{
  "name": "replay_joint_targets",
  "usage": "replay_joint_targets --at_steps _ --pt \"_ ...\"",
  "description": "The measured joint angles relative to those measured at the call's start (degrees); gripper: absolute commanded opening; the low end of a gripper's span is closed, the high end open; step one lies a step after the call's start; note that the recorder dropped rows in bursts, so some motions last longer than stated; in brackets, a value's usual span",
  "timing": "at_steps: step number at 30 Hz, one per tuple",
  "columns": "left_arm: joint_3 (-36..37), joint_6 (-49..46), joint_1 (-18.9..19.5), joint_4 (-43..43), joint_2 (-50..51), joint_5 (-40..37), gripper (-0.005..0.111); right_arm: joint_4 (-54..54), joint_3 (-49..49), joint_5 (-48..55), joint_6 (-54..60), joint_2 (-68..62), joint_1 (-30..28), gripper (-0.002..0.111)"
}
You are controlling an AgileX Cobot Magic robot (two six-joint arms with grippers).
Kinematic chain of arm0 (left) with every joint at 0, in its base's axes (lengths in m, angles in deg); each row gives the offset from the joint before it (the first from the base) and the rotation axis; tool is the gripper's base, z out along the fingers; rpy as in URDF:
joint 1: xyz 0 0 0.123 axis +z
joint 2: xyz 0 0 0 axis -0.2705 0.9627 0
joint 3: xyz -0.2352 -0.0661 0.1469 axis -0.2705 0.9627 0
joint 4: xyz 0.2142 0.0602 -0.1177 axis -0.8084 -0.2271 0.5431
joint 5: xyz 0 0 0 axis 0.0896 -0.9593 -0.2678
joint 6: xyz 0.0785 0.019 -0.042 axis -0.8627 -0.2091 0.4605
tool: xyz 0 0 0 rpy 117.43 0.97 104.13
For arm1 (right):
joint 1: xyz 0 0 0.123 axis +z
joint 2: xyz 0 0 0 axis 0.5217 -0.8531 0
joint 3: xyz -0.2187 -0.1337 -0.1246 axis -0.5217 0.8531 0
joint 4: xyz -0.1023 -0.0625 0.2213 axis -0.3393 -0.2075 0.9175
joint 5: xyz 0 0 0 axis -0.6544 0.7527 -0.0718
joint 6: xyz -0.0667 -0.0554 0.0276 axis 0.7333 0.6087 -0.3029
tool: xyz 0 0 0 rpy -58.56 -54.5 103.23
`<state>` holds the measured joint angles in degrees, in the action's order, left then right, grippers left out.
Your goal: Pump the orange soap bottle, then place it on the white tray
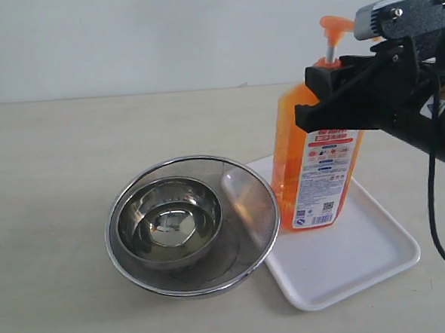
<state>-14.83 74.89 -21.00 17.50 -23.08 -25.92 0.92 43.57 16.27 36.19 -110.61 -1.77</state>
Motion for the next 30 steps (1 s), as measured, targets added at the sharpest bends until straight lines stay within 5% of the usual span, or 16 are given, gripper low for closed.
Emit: replay_joint_targets --at_steps 6,12,24,30 --pt "0.00 0.00 0.00 0.00 0.00 0.00 0.005 11.78 0.34 3.10 3.34 6.36 0.00 0.000" --pt "0.00 0.00 0.00 0.00 0.00 0.00 0.005 31.03 0.34 4.51 18.03 8.58 0.09 0.000" --pt "0.00 0.00 0.00 0.00 0.00 0.00 0.005 32.38 0.34 6.44 20.83 7.47 0.09 0.001" --pt "0.00 0.00 0.00 0.00 0.00 0.00 0.005 28.97 0.34 7.40 19.71 7.47 0.09 0.043"
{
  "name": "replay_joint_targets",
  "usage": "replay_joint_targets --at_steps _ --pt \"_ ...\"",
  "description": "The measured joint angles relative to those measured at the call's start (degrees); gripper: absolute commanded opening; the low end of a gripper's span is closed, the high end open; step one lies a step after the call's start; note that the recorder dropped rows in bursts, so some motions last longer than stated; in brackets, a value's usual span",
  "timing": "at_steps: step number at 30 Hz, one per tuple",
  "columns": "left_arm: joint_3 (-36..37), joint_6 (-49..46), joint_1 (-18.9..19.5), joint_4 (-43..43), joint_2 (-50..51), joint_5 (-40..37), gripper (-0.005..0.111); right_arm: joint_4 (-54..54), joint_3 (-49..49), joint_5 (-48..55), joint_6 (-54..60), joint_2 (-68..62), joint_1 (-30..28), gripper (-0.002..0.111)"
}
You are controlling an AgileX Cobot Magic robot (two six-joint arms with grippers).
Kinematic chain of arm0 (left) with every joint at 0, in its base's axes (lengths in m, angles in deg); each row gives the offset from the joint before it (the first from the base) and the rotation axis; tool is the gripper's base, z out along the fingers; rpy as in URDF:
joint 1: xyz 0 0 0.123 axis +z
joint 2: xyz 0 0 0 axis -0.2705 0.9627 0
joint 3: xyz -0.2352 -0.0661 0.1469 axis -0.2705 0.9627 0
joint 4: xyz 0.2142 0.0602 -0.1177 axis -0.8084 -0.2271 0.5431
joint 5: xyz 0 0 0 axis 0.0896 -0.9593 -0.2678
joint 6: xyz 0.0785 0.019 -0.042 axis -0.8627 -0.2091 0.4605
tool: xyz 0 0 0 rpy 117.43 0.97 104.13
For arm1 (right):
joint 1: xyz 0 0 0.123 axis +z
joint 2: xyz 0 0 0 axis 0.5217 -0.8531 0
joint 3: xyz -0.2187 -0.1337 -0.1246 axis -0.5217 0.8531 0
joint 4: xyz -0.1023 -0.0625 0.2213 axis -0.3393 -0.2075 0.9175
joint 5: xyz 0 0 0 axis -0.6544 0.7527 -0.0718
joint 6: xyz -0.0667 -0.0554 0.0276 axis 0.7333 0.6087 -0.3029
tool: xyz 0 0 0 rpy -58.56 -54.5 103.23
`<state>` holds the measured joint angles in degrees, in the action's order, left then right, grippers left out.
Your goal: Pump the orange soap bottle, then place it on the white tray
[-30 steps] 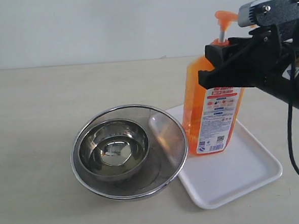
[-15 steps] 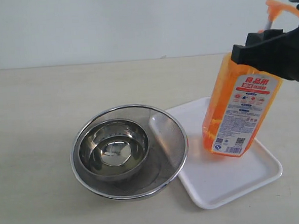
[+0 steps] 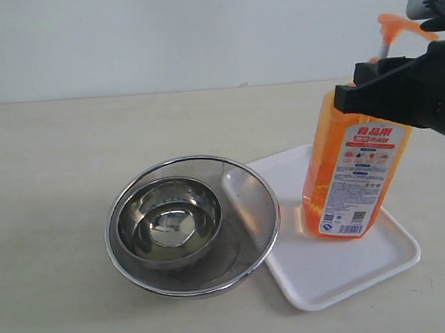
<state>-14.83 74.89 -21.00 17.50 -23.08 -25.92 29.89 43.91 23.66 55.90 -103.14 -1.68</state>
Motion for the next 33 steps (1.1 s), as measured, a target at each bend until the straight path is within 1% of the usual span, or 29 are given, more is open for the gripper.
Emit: replay_joint_targets --at_steps 1,2,3,4,8,13,17,22,27,33 --pt "0.00 0.00 0.00 0.00 0.00 0.00 0.005 -0.40 0.00 0.12 -0.76 0.00 0.00 0.052" --pt "0.00 0.00 0.00 0.00 0.00 0.00 0.005 -0.72 0.00 0.10 -1.66 0.00 0.00 0.058" --pt "0.00 0.00 0.00 0.00 0.00 0.00 0.005 -1.00 -0.10 -0.29 -2.24 0.00 0.00 0.063" --pt "0.00 0.00 0.00 0.00 0.00 0.00 0.005 -1.52 -0.21 -0.68 -2.60 0.11 0.00 0.065" --pt "0.00 0.00 0.00 0.00 0.00 0.00 0.005 -3.11 -0.44 -1.23 -3.54 0.33 0.00 0.065" --pt "0.00 0.00 0.00 0.00 0.00 0.00 0.005 -8.00 -0.44 2.20 -3.65 0.43 0.00 0.065" --pt "0.00 0.00 0.00 0.00 0.00 0.00 0.005 -12.06 -0.44 4.94 -1.86 0.43 0.00 0.065" --pt "0.00 0.00 0.00 0.00 0.00 0.00 0.005 -15.94 -0.44 5.54 -0.43 0.43 0.00 0.065" --pt "0.00 0.00 0.00 0.00 0.00 0.00 0.005 -20.27 1.97 1.57 -0.18 0.43 0.00 0.065" --pt "0.00 0.00 0.00 0.00 0.00 0.00 0.005 -23.96 7.65 -6.67 0.50 0.44 0.00 0.065"
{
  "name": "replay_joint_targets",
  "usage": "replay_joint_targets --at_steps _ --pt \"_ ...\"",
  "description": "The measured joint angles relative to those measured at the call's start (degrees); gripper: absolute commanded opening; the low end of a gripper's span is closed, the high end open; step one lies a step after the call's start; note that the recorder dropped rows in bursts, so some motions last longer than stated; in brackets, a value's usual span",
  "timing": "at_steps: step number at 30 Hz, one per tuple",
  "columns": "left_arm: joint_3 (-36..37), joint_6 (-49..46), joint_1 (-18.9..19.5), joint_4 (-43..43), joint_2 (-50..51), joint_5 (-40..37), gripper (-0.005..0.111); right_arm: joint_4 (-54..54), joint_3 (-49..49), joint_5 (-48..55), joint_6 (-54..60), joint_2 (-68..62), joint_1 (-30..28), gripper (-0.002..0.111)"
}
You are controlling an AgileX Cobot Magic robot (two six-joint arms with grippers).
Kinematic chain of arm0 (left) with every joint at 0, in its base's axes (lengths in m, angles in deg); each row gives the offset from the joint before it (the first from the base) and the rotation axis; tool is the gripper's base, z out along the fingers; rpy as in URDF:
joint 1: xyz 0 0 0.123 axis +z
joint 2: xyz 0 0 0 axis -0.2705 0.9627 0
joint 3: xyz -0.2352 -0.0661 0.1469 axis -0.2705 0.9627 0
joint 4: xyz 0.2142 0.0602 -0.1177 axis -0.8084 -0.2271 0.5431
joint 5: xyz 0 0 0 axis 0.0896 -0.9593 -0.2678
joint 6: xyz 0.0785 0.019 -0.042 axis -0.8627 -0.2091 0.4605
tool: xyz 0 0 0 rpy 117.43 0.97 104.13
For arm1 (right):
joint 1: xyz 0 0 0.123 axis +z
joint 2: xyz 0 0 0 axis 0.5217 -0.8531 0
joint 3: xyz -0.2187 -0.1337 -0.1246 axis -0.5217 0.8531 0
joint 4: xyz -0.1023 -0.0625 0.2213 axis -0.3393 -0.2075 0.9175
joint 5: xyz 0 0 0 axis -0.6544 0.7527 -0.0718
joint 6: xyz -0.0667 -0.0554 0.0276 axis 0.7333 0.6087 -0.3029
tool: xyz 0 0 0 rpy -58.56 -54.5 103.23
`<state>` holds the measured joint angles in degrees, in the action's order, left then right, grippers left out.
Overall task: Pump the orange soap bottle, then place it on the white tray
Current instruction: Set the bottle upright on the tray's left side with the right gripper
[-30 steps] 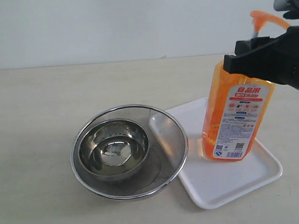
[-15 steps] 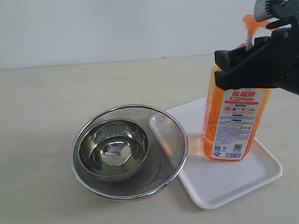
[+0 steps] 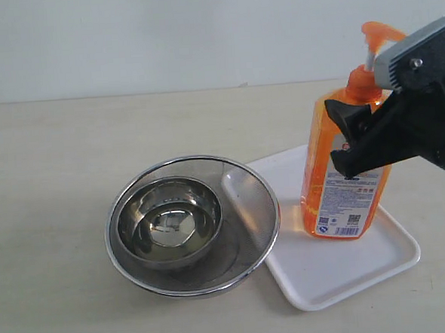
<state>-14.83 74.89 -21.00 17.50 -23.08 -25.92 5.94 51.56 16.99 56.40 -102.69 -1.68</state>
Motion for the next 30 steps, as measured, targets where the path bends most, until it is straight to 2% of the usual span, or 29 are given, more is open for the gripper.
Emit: replay_joint_targets --at_steps 9,11,14,16,17,30 --pt "0.00 0.00 0.00 0.00 0.00 0.00 0.005 -8.55 1.14 -2.91 -8.48 0.00 0.00 0.065" --pt "0.00 0.00 0.00 0.00 0.00 0.00 0.005 -9.59 1.14 -3.05 -9.71 0.00 0.00 0.061" --pt "0.00 0.00 0.00 0.00 0.00 0.00 0.005 -8.93 1.14 -3.18 -9.98 0.00 0.00 0.044" --pt "0.00 0.00 0.00 0.00 0.00 0.00 0.005 -7.29 1.14 -3.37 -8.26 0.00 0.00 0.027" --pt "0.00 0.00 0.00 0.00 0.00 0.00 0.005 -6.03 1.14 -3.46 -6.04 0.10 0.00 0.024" --pt "0.00 0.00 0.00 0.00 0.00 0.00 0.005 -4.93 1.14 -1.42 -0.37 0.10 0.00 0.024"
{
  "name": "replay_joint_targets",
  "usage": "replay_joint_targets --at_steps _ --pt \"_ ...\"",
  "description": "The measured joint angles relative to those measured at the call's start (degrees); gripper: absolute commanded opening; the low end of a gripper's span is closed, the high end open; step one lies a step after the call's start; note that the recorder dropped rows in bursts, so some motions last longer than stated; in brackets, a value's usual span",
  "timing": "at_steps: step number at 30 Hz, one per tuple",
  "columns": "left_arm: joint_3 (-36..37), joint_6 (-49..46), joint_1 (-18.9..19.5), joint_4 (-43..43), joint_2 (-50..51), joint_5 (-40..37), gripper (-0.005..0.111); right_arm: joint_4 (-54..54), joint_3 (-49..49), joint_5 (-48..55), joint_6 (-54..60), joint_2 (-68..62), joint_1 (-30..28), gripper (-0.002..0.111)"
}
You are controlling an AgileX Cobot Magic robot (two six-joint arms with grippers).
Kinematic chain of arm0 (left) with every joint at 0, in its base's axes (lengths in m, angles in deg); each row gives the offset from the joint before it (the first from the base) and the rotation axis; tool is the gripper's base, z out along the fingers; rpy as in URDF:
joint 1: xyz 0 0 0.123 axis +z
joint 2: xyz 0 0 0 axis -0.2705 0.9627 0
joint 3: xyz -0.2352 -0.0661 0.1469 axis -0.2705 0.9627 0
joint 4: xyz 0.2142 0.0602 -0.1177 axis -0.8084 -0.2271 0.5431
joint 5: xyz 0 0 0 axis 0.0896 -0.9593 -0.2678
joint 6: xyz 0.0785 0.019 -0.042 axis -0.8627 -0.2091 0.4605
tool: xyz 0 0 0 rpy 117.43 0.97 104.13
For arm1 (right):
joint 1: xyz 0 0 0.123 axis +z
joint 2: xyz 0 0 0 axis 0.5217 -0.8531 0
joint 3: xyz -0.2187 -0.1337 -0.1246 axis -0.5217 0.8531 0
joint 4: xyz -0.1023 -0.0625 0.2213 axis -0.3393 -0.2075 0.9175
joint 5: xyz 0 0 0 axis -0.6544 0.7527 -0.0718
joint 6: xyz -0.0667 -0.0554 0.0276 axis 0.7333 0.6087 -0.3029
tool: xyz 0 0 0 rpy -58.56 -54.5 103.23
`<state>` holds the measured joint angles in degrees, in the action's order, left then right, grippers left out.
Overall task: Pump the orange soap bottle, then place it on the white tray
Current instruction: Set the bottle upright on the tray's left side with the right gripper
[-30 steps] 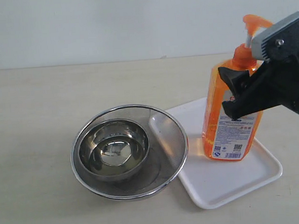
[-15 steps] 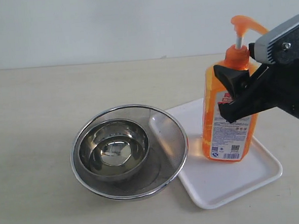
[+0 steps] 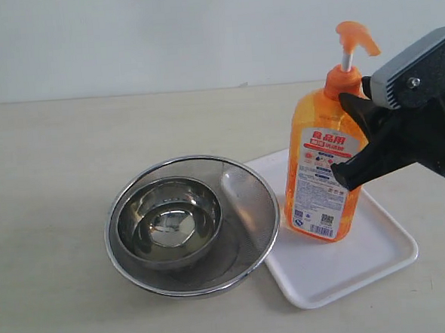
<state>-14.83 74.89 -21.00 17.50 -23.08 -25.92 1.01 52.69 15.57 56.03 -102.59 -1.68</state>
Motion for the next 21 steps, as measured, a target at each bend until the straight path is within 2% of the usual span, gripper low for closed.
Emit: replay_joint_targets --at_steps 5,11,21 --pt "0.00 0.00 0.00 0.00 0.00 0.00 0.005 2.48 0.00 0.05 1.38 0.11 0.00 0.024" --pt "0.00 0.00 0.00 0.00 0.00 0.00 0.005 12.08 0.00 1.26 1.31 0.47 0.00 0.024" --pt "0.00 0.00 0.00 0.00 0.00 0.00 0.005 14.64 0.00 3.56 1.19 0.56 0.00 0.024"
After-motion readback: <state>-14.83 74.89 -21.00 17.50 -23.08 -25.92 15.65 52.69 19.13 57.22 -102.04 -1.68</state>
